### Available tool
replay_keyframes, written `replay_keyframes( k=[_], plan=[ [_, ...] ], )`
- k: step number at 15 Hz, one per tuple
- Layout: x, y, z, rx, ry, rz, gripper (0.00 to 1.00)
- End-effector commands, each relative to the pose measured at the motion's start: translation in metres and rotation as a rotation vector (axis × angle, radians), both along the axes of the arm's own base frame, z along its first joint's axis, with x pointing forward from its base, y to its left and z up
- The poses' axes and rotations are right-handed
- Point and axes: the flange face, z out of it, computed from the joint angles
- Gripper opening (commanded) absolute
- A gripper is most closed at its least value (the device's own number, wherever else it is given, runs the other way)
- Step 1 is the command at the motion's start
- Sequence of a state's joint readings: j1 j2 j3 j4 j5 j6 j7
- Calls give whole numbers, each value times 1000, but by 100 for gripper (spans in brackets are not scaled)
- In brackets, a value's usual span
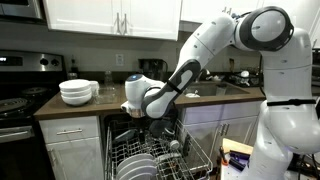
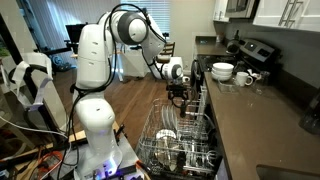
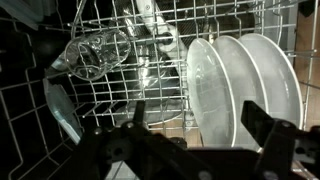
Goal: Pick up the white plate from the dishwasher and put it on the countertop.
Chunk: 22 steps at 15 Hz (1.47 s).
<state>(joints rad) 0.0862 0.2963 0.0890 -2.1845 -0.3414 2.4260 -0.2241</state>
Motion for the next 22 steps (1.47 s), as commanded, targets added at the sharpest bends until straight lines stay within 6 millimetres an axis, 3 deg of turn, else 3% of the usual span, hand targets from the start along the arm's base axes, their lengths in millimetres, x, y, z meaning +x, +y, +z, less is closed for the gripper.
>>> replay_keyframes(
  k=[1,7,16,22],
  plan=[
    [-3,-9,-3,-4,-9,-16,100],
    [-5,-9,-17,59,-62,-8,100],
    [1,28,-54,212,-30,40,100],
    [4,22,-67,165,-50,88,100]
  ],
)
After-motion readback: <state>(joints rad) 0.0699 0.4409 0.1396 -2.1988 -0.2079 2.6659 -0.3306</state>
